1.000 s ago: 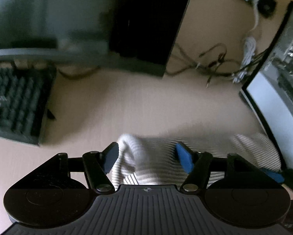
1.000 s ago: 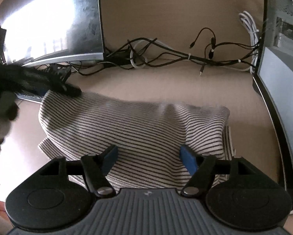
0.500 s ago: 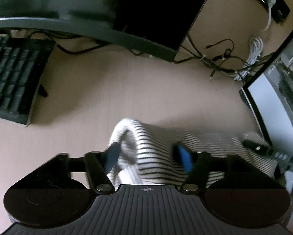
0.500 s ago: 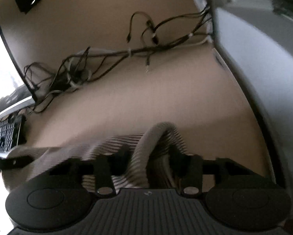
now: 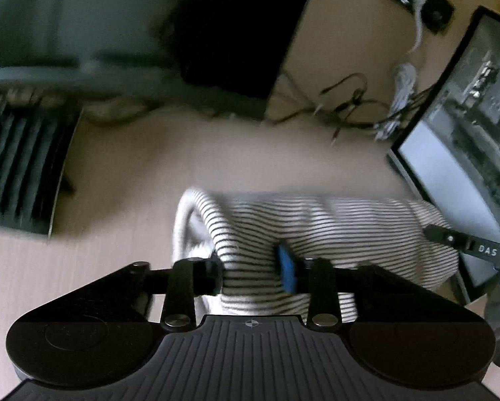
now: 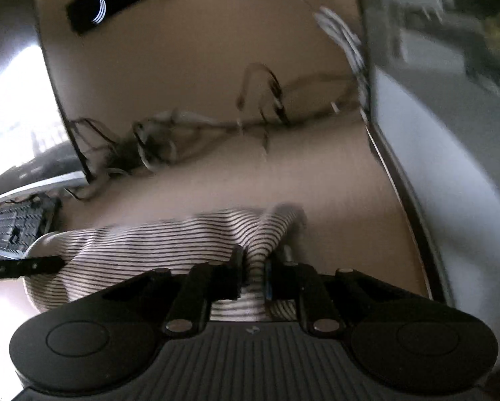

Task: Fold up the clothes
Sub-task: 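Open both grippers and press the folded sweater flat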

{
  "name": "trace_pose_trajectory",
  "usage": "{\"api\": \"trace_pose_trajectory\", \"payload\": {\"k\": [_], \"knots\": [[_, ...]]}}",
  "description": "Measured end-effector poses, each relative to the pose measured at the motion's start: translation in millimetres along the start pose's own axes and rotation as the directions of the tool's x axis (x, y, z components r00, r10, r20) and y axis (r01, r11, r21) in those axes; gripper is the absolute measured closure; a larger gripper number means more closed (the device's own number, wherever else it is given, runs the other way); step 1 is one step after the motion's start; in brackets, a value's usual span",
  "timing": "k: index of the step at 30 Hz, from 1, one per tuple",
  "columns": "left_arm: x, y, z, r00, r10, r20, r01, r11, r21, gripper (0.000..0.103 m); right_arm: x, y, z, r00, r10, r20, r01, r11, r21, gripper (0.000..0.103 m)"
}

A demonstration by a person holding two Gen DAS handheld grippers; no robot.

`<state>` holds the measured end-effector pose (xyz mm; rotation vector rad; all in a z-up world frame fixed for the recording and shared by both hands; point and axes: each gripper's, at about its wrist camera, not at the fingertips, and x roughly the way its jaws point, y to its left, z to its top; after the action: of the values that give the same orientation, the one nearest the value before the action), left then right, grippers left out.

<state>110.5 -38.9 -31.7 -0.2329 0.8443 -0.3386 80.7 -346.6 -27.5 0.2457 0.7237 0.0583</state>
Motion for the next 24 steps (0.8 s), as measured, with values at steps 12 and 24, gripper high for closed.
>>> {"api": "trace_pose_trajectory", "payload": {"k": [12, 24], "knots": [[-51, -32, 18, 0.993, -0.021, 0.117, 0.017, 0.999, 0.032, 0.013, 3, 12, -13, 0.996, -0.075, 0.056, 0.08, 0.993, -0.089, 0.082], [23, -33, -6, 0.997, 0.056, -0.051, -0.052, 0.995, 0.088, 0.01, -40, 39, -15, 0.982, -0.021, 0.187, 0.061, 0.976, -0.211, 0.046]]}}
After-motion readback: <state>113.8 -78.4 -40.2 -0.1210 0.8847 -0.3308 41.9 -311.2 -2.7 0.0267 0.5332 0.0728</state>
